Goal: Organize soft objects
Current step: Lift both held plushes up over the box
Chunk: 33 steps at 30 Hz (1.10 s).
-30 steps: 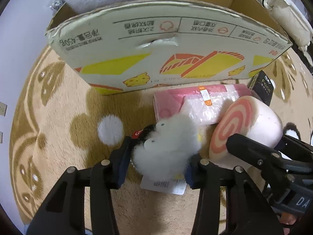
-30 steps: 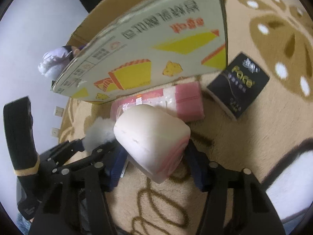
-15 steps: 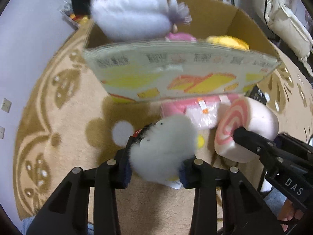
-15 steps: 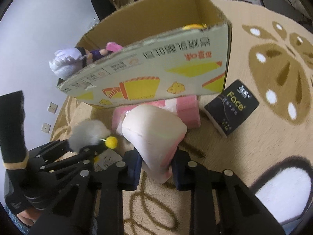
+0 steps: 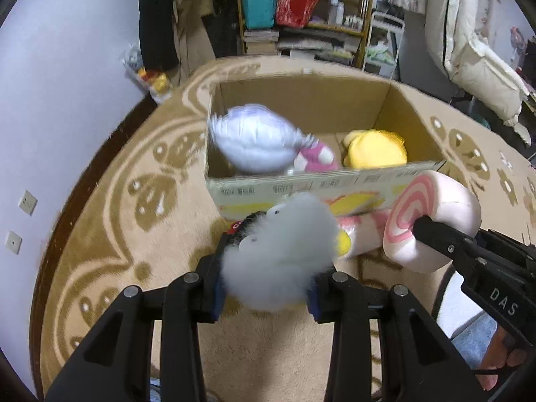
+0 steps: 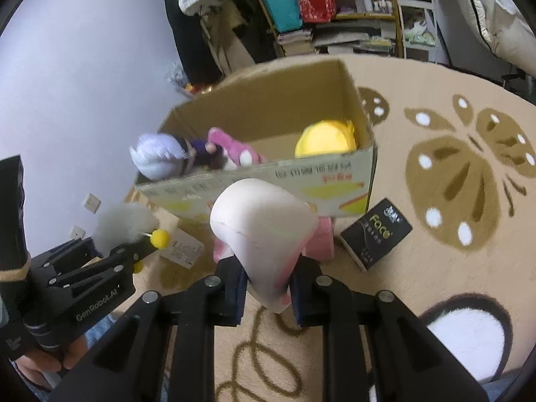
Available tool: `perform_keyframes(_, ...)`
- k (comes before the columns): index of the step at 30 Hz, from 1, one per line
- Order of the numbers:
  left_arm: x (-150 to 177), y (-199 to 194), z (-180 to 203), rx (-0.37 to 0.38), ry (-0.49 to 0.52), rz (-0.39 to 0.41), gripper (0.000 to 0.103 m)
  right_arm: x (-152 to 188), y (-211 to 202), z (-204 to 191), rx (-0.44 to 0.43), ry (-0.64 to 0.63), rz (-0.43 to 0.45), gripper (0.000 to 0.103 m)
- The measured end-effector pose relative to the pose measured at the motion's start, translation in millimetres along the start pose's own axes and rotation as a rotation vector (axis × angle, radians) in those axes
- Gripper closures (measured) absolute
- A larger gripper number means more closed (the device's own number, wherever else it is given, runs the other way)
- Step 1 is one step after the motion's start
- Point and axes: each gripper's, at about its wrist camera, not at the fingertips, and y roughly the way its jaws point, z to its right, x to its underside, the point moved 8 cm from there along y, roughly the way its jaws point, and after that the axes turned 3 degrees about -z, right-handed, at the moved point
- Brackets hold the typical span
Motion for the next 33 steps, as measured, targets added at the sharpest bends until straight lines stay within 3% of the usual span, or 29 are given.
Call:
perform_keyframes(4, -15.2, -25.0, -7.9, -0.049, -0.018, 0.099, 0.067, -7.6, -6.1, -3.8, -0.006, -0.006, 0.031, 0.081)
perform_keyframes(9, -33.4, -51.6, -16.5, -0.059, -0.049, 0.18, 0.067, -17.4, -18.4, -1.6, 0.001, -0.004, 0.066, 0.081)
perform_keyframes(17, -46.4, -58.7, -15.1, -0.04, -0.038, 0.226, 0.067, -42.4, -48.6, -15.1, 0.01, -0.072, 0.191, 0.081)
perform_keyframes(33, -82.1, -60.5, 9.2, -0.026, -0.003, 0.323, 0.066, -77.5, -48.9, -5.5, -0.028, -0.026, 0.281, 0.078)
